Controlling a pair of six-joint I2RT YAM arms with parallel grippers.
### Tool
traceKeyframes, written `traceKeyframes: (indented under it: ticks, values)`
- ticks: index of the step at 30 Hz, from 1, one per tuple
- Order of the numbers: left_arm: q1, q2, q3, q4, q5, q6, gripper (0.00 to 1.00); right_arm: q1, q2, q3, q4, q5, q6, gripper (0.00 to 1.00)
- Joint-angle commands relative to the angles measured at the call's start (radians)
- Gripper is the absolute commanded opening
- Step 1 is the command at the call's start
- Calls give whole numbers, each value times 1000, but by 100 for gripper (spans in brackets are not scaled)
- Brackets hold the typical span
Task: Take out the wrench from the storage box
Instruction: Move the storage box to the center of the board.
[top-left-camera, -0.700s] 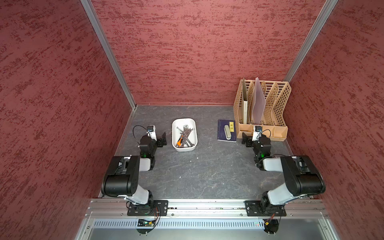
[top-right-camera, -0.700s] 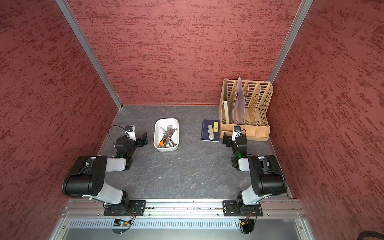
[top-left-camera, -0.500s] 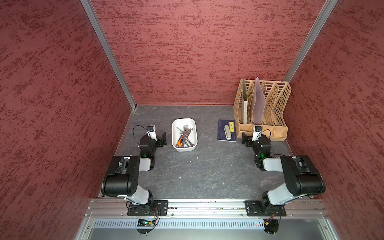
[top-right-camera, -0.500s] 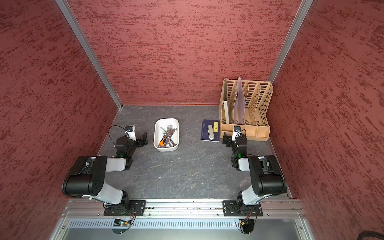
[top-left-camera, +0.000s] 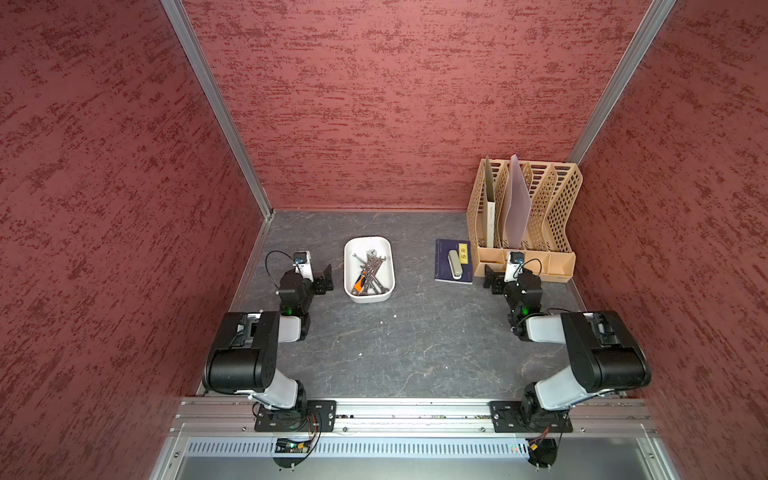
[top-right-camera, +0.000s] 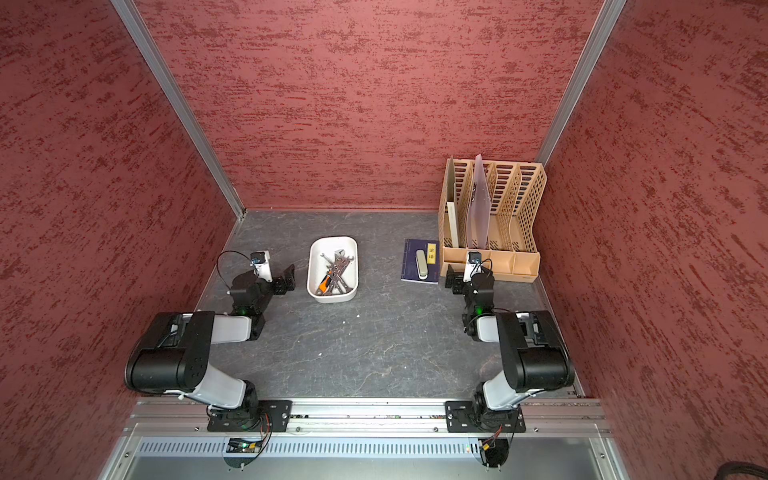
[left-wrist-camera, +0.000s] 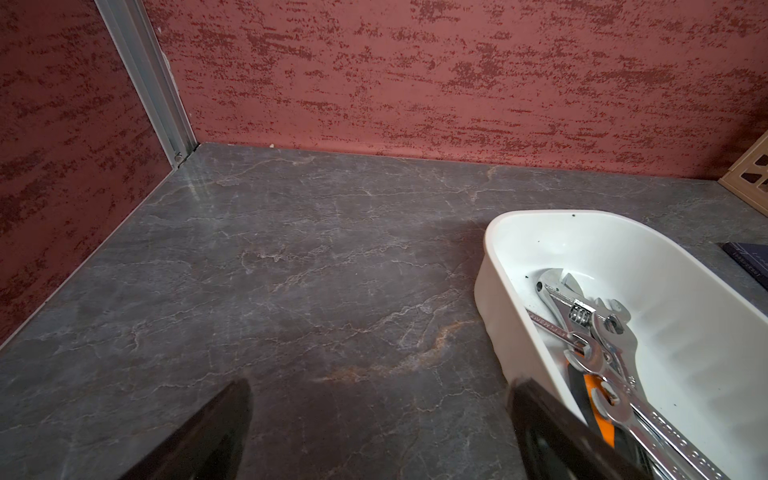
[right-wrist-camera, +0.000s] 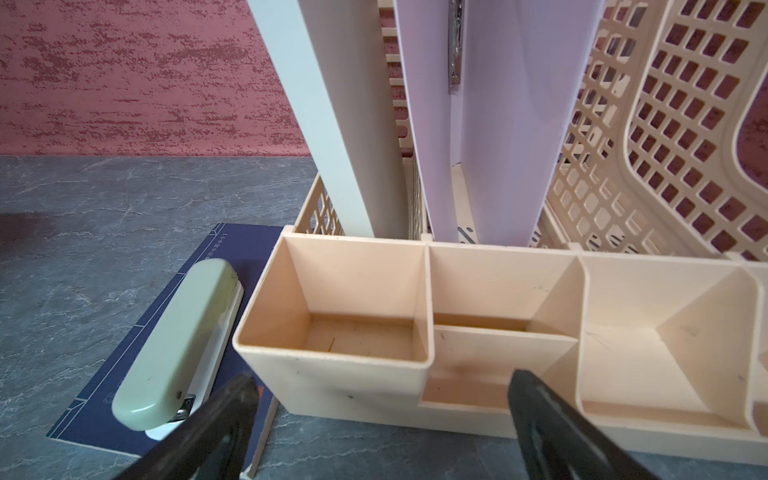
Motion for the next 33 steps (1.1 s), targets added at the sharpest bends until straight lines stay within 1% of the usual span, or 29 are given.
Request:
traceKeyframes:
  ticks: [1, 13, 19, 22, 24, 25, 26, 28, 29, 31, 32, 33]
  values:
    - [4, -5, 2, 10, 9, -5, 100, -4, -4, -4, 16, -18, -6, 98]
    - [5, -6, 2, 8, 12, -4, 100, -3, -5, -8, 23, -11, -6, 98]
    - [14, -9, 7, -7, 26, -9, 100, 13, -26, -26, 42, 127, 23, 98]
    - [22, -9, 5, -1, 42, -14, 100, 34, -89, -26, -10, 179, 15, 98]
    - [16, -8, 2, 8, 30, -11, 100, 66, -153, -21, -66, 252, 6, 99]
    - [6, -12, -1, 15, 8, -4, 100, 81, -184, -18, -104, 280, 1, 98]
    - [-20, -39, 8, -18, -65, -2, 100, 102, -223, -4, -158, 312, -3, 98]
    - [-75, -105, 63, -165, -220, 11, 100, 147, -295, 46, -301, 395, 21, 98]
    - [-92, -132, 95, -237, -254, 20, 100, 170, -326, 89, -394, 430, 42, 98]
    - [-141, -172, 150, -330, -346, 42, 100, 210, -368, 155, -542, 458, 88, 98]
    - [-164, -196, 175, -367, -392, 10, 100, 224, -387, 186, -608, 448, 137, 98]
    - [-172, -220, 197, -417, -399, -42, 100, 233, -399, 211, -659, 405, 177, 98]
